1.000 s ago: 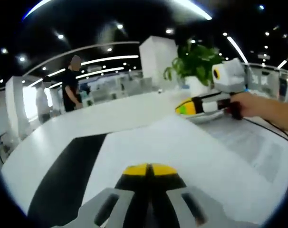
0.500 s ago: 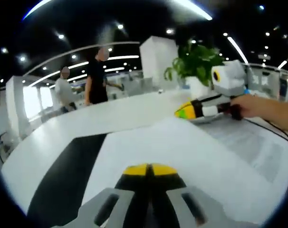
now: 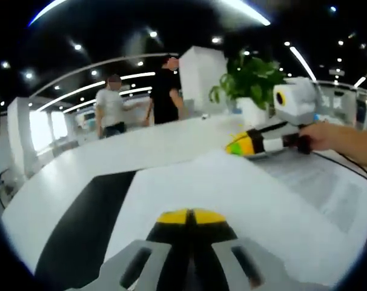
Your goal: Flip through the bound document one page at a time
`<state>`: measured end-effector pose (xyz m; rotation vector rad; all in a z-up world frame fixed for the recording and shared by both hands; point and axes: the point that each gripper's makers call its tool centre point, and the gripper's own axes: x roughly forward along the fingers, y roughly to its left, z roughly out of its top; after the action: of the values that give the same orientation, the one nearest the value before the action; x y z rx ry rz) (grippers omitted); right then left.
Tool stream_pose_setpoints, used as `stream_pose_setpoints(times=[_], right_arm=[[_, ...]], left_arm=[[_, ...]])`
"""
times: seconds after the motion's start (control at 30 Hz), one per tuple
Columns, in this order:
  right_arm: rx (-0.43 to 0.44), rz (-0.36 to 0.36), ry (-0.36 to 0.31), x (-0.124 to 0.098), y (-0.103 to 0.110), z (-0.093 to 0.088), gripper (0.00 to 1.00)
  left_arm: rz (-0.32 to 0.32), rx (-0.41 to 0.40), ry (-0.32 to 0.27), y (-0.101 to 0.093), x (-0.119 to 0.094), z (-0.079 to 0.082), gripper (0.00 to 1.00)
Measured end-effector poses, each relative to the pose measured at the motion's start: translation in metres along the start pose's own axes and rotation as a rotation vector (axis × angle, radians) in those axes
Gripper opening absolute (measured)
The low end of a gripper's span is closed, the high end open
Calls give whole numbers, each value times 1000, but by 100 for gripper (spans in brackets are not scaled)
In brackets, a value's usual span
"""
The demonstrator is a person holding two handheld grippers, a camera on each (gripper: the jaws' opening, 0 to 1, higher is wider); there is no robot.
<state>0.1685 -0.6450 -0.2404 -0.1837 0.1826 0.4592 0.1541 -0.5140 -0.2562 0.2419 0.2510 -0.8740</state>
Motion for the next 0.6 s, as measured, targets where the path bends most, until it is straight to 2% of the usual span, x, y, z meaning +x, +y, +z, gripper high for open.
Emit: stream_pose_setpoints(times=[0.6], right_arm=[[-2,51,-4,-7,22,0,4]], left_arm=[[2,1,-1,1,-1,-1,2]])
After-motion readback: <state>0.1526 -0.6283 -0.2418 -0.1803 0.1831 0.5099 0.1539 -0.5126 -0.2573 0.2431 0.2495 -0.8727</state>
